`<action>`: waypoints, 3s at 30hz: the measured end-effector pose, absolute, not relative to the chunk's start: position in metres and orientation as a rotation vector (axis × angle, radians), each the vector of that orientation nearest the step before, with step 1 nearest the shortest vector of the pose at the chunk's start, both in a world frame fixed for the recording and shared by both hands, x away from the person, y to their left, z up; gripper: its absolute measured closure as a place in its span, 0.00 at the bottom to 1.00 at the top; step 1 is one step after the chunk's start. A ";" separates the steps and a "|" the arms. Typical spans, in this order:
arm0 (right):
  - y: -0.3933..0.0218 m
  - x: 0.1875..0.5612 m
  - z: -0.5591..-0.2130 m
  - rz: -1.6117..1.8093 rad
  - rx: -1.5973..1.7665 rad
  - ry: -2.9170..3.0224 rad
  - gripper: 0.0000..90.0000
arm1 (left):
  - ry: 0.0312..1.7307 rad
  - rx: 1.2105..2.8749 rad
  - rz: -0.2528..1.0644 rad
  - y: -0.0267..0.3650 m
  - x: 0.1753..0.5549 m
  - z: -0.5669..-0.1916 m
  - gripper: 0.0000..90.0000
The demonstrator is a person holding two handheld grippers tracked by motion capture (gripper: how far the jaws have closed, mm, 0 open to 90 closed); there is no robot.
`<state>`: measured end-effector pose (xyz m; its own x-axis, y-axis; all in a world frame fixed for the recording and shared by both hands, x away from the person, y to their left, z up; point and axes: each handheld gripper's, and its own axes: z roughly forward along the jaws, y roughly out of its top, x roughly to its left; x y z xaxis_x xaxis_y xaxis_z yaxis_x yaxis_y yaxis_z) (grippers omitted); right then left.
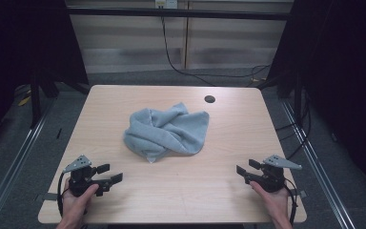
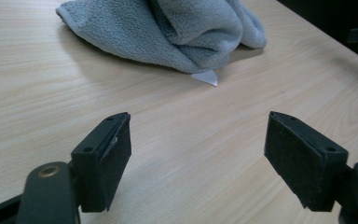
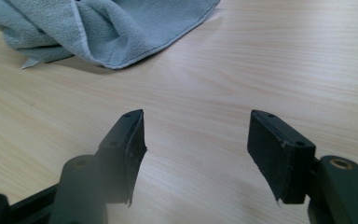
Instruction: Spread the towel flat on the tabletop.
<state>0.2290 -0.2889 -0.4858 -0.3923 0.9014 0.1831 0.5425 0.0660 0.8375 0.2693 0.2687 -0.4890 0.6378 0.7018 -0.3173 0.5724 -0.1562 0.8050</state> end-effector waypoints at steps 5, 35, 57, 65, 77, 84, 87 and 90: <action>-0.281 0.231 -0.487 1.264 1.418 2.029 0.43 | 1.015 1.832 0.136 0.267 0.270 -0.489 0.28; -0.147 0.347 -0.498 1.343 1.102 2.395 0.45 | 0.955 1.887 0.278 0.219 0.365 -0.480 0.49; -0.168 0.290 -0.480 1.334 1.009 2.478 1.00 | 0.743 2.005 0.064 0.219 0.288 -0.481 0.90; -0.192 0.226 -0.480 1.327 1.025 2.509 0.90 | 0.667 2.027 -0.005 0.221 0.244 -0.473 0.66; -0.175 0.284 -0.472 1.324 1.048 2.432 0.54 | 0.690 1.943 0.109 0.205 0.305 -0.432 0.47; -0.150 0.319 -0.488 1.315 1.088 2.476 0.60 | 0.685 1.884 0.162 0.193 0.329 -0.410 0.45; -0.146 0.321 -0.498 1.314 1.103 2.500 0.91 | 0.714 1.870 0.159 0.189 0.338 -0.418 0.43; -0.146 0.317 -0.494 1.319 1.081 2.513 0.94 | 0.736 1.954 0.125 0.183 0.346 -0.445 0.43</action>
